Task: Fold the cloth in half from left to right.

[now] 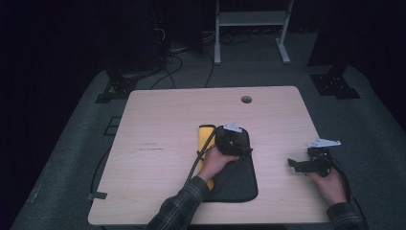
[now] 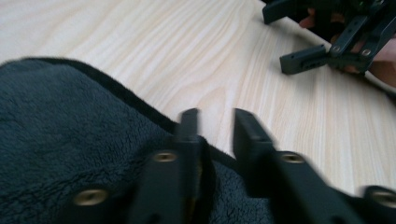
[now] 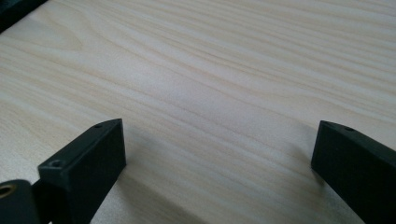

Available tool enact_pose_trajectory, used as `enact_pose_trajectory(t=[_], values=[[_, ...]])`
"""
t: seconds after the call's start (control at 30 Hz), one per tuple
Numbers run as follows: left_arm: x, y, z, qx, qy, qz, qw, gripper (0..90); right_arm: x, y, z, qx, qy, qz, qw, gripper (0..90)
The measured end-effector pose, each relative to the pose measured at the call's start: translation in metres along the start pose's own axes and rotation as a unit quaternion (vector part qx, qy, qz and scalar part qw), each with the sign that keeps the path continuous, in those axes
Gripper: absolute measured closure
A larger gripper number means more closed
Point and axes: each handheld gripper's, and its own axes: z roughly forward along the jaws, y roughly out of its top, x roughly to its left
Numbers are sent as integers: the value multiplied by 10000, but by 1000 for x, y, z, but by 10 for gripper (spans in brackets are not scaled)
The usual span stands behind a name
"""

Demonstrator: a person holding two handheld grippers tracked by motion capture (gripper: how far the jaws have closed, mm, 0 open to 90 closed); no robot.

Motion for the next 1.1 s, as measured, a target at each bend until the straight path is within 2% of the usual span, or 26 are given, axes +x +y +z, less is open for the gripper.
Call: enact_pose_trajectory(t=[0.23, 0.3, 0.33, 0.47, 0.6, 0.63, 0.73, 0.87, 1.0, 1.1], values=[[0, 3, -26, -149, 43, 56, 9999, 378, 0, 0, 0, 3, 3, -11, 10000, 19], [0, 1, -37, -165, 103, 155, 9997, 300, 0, 0, 0, 4, 4, -11, 10000, 19], [0, -1, -44, -167, 188, 195, 9995, 252, 0, 0, 0, 2, 3, -12, 10000, 19], [1, -9, -64, -170, 468, 292, 9983, 170, 0, 0, 0, 4, 3, -12, 10000, 19], [-1, -21, -84, -214, 914, 295, 9951, 70, 0, 0, 0, 3, -1, -7, 10000, 19], [-1, -21, -84, -214, 914, 295, 9951, 50, 0, 0, 0, 5, -1, -7, 10000, 19], [-1, -34, -102, -197, 1058, 329, 9936, 21, 0, 0, 0, 3, -9, 3, 10000, 19], [-1, -46, -118, -231, 1199, 346, 9919, 20, 0, 0, 0, 3, -10, 3, 10000, 19], [2, -60, -135, -248, 1483, 321, 9881, 0, 0, 0, 0, 2, -11, 3, 10000, 19], [4, -70, -143, -194, 1557, 296, 9872, 0, 0, 0, 0, 4, -11, 7, 10000, 19]])
